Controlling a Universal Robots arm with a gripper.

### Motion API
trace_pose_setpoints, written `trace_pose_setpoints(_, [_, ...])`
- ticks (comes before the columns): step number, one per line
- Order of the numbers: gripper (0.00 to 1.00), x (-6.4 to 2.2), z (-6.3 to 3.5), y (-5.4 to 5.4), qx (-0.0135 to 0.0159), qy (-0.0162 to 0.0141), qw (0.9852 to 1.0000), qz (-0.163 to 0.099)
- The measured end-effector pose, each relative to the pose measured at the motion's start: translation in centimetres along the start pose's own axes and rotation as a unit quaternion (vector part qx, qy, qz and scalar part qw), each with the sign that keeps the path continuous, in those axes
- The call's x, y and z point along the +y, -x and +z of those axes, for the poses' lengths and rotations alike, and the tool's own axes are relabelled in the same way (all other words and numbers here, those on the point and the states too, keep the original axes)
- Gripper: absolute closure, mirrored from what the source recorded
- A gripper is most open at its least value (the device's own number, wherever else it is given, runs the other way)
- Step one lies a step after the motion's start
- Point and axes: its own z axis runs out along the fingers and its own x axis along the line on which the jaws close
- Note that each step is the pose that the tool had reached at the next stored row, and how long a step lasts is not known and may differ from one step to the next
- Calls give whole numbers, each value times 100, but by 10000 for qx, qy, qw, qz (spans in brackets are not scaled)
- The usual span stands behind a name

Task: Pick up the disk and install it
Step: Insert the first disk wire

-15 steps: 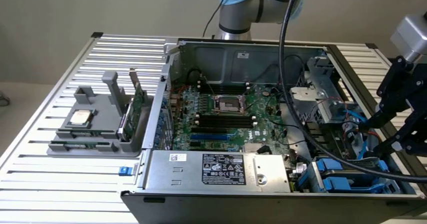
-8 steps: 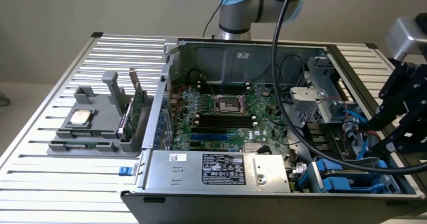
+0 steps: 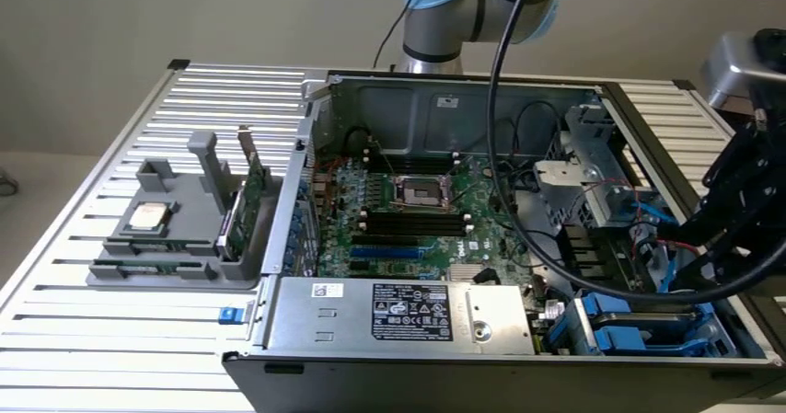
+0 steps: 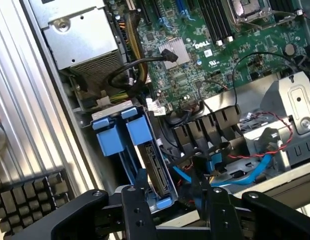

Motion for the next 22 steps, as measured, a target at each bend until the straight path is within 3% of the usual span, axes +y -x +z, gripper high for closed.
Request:
trace_pose_setpoints(6, [52, -2, 24, -2, -40, -35, 9986, 522])
trace_pose_setpoints(11, [52, -3, 41, -3, -79, -62, 9953, 958])
trace_pose_setpoints(17, [52, -4, 65, -4, -127, -92, 9889, 1476])
trace_pose_setpoints(22, [52, -6, 89, -6, -166, -120, 9812, 1919])
